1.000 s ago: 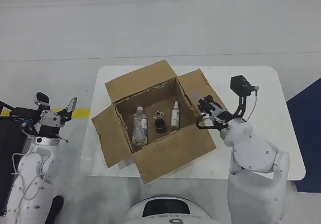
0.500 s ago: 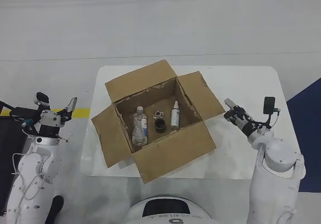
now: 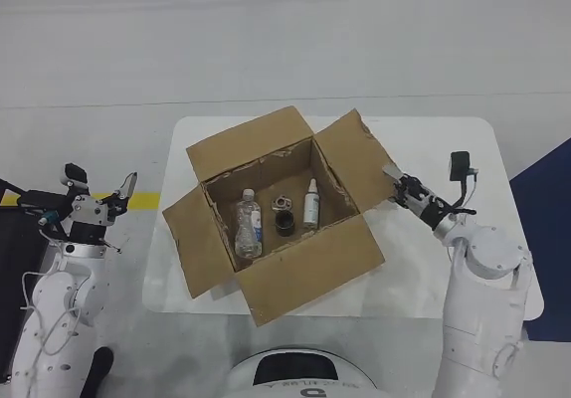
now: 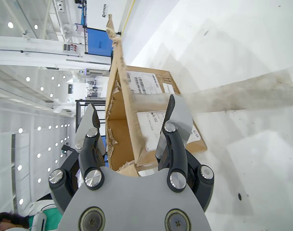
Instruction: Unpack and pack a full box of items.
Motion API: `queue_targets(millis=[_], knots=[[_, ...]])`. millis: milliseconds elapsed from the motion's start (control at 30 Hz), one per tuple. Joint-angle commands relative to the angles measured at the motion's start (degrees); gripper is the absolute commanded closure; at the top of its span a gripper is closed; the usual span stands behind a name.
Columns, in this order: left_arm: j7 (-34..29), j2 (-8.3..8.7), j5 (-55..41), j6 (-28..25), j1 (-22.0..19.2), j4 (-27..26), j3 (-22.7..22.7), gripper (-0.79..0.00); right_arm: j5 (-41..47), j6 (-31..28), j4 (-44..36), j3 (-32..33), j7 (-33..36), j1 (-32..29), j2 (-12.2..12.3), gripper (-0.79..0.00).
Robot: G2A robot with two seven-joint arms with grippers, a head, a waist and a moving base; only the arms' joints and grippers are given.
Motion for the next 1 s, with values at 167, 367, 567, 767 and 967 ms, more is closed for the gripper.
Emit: queue_targets(millis=[167,367,567,767,967], knots=[[0.00,0.00,0.00,0.00,0.00,0.00,0.00,-0.785,13.73,-6.25,-0.62,1.41,9.21,0.47,1.52,-0.533],[0.00,0.00,0.00,0.00,0.00,0.00,0.00,-0.785,11.97,-7.96,0.31,-3.53,16.70,2.60,2.95,-0.560],[0.00,0.00,0.00,0.00,0.00,0.00,0.00,-0.785,2.31,-5.33,-0.85,-10.07,15.02,3.20,3.83,-0.680],[0.00,0.00,0.00,0.00,0.00,0.00,0.00,-0.785,-5.30,-2.70,-4.17,-13.65,14.22,2.59,4.85,-0.785],[0.00,0.00,0.00,0.00,0.00,0.00,0.00,-0.785,-7.08,-1.60,-9.38,-14.63,13.68,0.30,5.43,-0.785]])
